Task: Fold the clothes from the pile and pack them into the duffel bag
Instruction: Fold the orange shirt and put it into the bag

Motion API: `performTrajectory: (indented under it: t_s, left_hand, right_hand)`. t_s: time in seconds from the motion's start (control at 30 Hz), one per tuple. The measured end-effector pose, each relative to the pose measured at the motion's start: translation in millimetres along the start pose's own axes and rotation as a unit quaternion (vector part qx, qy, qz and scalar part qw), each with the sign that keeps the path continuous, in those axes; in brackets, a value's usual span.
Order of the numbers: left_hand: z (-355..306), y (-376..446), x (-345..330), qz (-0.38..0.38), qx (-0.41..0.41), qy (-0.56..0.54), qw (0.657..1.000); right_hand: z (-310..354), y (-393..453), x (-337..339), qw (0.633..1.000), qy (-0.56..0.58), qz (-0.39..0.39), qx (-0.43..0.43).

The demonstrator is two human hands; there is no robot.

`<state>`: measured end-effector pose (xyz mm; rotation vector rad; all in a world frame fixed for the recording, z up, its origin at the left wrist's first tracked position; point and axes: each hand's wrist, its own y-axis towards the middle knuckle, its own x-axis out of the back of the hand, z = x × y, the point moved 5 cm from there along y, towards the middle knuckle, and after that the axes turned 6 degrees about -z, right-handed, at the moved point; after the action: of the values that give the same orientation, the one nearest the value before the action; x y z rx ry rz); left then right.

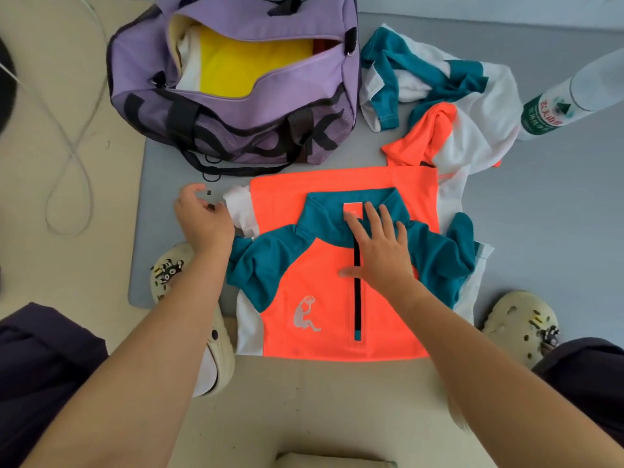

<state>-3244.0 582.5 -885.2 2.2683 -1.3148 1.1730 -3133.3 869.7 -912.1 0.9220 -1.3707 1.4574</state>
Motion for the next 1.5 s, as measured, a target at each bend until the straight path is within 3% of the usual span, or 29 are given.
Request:
performTrajectory:
  t_s: [0.1,0.17,0.23,0.37,0.6,0.8,0.87,0.93,1.03,1.13,1.23,1.27,1.37,1.4,1.5]
  left_hand:
    - [-22,-19,-8,0.019,-0.187,0.088,0.978]
    - [-39,-49,-28,0.075,-0.327,0.138,0.932]
    - [-49,-83,-53,0.162,-0.408,0.170,0.882]
    - [-38,-130,-97,0.289,-0.406,0.270,0.824]
    - [-24,-134,-110,0.296,-0.386,0.310,0.817]
    - [-37,-137,-116,0.331,-0.442,0.289,0.782]
    - [-44,-136,-114,0.325,-0.446,0.264,0.791]
    - [-44,-126,-103,0.287,-0.412,0.249,0.828]
    - [-33,-107,-80,0.238,-0.383,0.276,0.849]
    - [-20,-84,-60,0.199,-0.369,0.348,0.839]
    - [-11,-66,-54,0.218,-0.272,0.464,0.815]
    - [-13,-65,-56,0.222,-0.275,0.465,0.812]
    - [-30,-81,-69,0.239,-0.348,0.354,0.835]
    - [-34,-86,-75,0.255,-0.335,0.303,0.855]
    - [-35,-95,-90,0.315,-0.163,0.167,0.920]
  right_hand:
    - [-13,4,23,0.994,0.067,-0.079,-0.029]
    - [-42,7,40,0.974,0.126,-0.150,-0.113]
    - [-81,8,47,0.944,0.166,-0.175,-0.224]
    - [-141,4,38,0.887,0.216,-0.120,-0.390]
    - [-167,10,14,0.888,0.277,-0.010,-0.366]
    - [-208,-17,25,0.890,0.228,-0.055,-0.391]
    - [-211,-25,29,0.894,0.205,-0.076,-0.391]
    - [-202,-30,38,0.906,0.153,-0.128,-0.374]
    - [-173,-23,46,0.929,0.159,-0.180,-0.281]
    - [-140,-12,28,0.948,0.230,-0.069,-0.209]
    - [-132,-11,15,0.957,0.174,-0.009,-0.233]
    - [-133,-12,14,0.955,0.162,-0.001,-0.248]
    - [-134,-11,12,0.952,0.160,0.025,-0.261]
    - [-133,-10,12,0.952,0.169,0.024,-0.255]
    - [-129,-8,13,0.939,0.237,-0.014,-0.248]
